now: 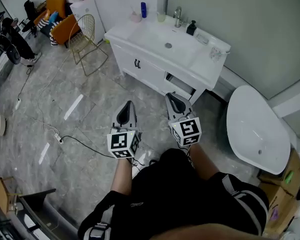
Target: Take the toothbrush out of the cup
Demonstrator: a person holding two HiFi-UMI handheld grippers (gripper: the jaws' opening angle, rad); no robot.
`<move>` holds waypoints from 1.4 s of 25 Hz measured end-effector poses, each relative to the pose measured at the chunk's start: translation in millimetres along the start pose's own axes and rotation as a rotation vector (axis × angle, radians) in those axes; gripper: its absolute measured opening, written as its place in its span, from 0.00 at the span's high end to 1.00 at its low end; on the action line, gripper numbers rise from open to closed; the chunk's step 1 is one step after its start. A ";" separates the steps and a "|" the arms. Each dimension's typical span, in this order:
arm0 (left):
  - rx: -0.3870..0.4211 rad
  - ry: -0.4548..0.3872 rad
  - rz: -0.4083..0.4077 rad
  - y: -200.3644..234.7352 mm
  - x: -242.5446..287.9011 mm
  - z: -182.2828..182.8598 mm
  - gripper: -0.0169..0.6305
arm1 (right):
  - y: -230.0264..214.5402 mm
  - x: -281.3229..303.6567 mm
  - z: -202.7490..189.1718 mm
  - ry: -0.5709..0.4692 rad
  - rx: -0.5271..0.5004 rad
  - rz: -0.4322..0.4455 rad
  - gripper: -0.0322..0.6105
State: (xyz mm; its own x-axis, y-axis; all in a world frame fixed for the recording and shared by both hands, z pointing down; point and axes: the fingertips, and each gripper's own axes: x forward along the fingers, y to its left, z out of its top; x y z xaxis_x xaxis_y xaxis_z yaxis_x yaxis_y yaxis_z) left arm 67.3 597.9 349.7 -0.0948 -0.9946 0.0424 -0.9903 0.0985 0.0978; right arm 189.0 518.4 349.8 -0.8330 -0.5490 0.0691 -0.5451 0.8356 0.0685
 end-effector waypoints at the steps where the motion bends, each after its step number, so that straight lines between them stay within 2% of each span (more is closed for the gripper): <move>1: -0.008 0.005 -0.003 3.0 0.6 -2.1 0.97 | 2.7 1.7 -2.1 0.006 -0.006 0.000 0.93; 5: -0.024 0.004 0.002 17.0 7.6 -5.8 0.88 | 5.9 11.7 -5.1 0.015 -0.023 -0.003 0.92; 9: -0.064 0.043 0.000 30.9 23.8 -13.6 0.81 | 0.7 26.8 -7.5 0.032 -0.019 -0.006 0.88; 17: -0.073 0.033 0.013 63.6 82.8 -13.9 0.80 | -38.5 89.4 -9.4 0.027 -0.043 0.000 0.83; 23: -0.064 0.042 0.028 106.9 160.6 -8.4 0.77 | -81.8 169.9 -11.7 0.028 -0.025 0.003 0.78; 27: -0.071 0.034 0.049 138.0 235.0 2.7 0.74 | -124.7 236.9 -12.3 0.044 -0.023 0.011 0.76; 35: -0.083 0.060 0.036 182.1 370.3 14.9 0.73 | -198.6 355.5 -4.8 0.046 -0.004 0.007 0.73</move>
State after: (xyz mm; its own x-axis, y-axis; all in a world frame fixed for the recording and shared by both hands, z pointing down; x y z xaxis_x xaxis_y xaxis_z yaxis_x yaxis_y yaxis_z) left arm -149.6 247.1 368.4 -0.1212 -0.9869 0.1069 -0.9744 0.1388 0.1767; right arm 1.6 157.2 365.5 -0.8313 -0.5438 0.1148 -0.5390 0.8392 0.0722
